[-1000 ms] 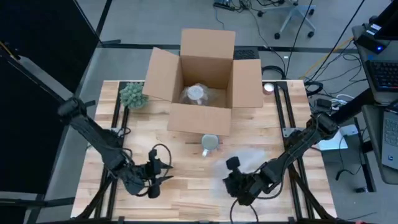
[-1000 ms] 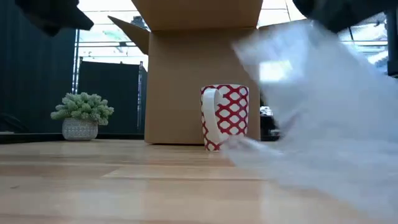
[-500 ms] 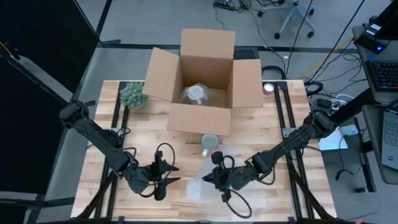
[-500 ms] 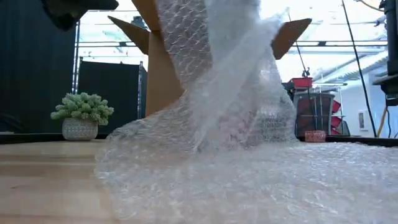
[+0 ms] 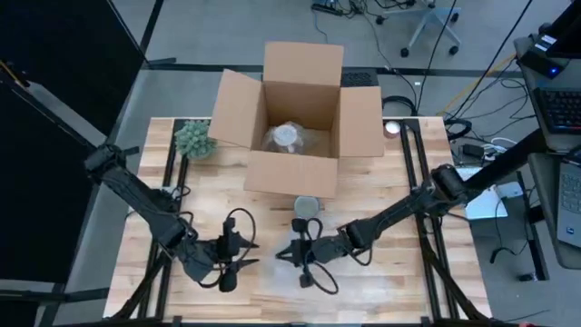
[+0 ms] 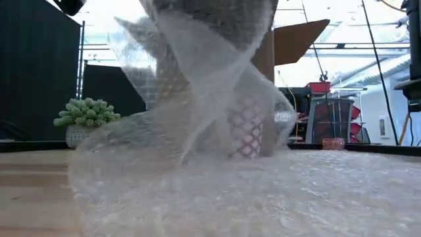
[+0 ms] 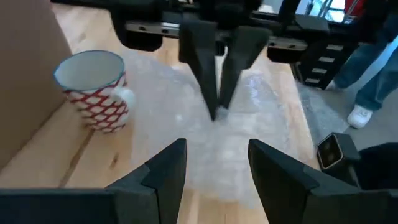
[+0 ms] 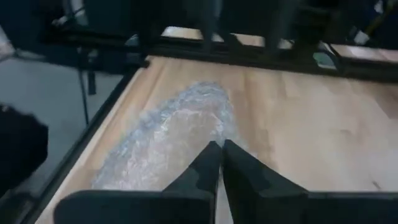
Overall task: Wrap mug
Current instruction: Wrap the red mug with bubble wrap
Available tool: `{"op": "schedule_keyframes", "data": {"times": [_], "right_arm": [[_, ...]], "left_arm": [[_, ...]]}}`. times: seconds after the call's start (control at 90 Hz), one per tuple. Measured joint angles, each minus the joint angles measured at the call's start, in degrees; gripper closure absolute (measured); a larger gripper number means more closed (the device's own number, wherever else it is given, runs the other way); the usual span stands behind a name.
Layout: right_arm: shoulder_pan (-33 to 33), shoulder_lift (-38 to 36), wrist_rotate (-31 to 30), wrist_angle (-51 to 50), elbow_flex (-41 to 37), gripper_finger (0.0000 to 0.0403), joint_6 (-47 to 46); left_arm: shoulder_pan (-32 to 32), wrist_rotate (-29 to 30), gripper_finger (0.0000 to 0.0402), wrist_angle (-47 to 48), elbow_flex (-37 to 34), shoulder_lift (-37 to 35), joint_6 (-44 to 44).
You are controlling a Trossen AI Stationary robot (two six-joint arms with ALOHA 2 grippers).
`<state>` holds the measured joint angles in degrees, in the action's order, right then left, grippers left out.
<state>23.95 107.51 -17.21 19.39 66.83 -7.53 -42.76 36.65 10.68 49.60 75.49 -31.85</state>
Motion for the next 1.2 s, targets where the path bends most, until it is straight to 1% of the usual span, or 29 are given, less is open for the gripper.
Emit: {"op": "schedule_keyframes", "data": {"times": [0.178,0.256,0.333,0.456,0.511,0.589,0.756,0.822,0.922,1.0,1.056,1.167,1.2], "right_arm": [[-2.94,2.26,0.29,5.42,0.0,0.0399,-1.18],[-4.44,3.13,1.91,7.71,0.14,0.0399,-4.28],[-6.06,3.43,5.46,7.31,0.35,0.0393,-8.85],[-7.69,4.04,9.85,7.28,1.33,0.0361,-12.53],[-7.88,4.03,11.32,7.31,1.96,0.034,-12.47],[-7.84,3.6,11.43,5.73,2.84,0.0307,-10.81],[-7.88,0.1,11.33,-3.95,6.67,0.0251,-7.94],[-7.88,-1.7,11.28,-9.39,8.35,0.0238,-6.71],[-7.88,-4.94,11.34,-20.1,10.38,0.0226,-6.89],[-7.36,-8.39,11.37,-30.07,11.95,0.0223,-9.51],[-6.44,-10.85,11.2,-36.65,12.44,0.0223,-12.41],[-2.61,-14.08,11.12,-48.61,12.41,0.0225,-19.44],[-0.98,-14.45,10.0,-51.44,12.39,0.0227,-21.48]], "left_arm": [[0.0,0.04,0.024,2.97,0.0,-1.02,-0.59],[0.0,0.08,0.024,4.41,0.0,-1.12,-0.43],[0.0,0.71,0.024,6.18,0.0,-1.12,-0.79],[0.22,1.64,0.024,8.06,0.0,-1.16,-0.97],[0.74,1.66,0.024,8.15,0.0,-1.1,-2.01],[1.35,1.77,0.024,8.28,0.0,-1.02,-2.66],[2.58,2.01,0.024,8.34,-0.02,-1.01,-2.8],[2.96,2.75,0.024,8.3,-0.02,-0.99,-2.8],[3.82,3.0,0.024,7.39,-0.29,0.07,-3.92],[4.22,2.84,0.024,7.54,-0.46,1.92,-5.31],[4.24,1.97,0.024,6.01,-0.48,3.56,-5.31],[4.22,-0.89,0.024,-1.82,-0.48,7.65,-3.36],[4.22,-2.1,0.024,-5.42,-0.48,9.0,-1.72]]}}
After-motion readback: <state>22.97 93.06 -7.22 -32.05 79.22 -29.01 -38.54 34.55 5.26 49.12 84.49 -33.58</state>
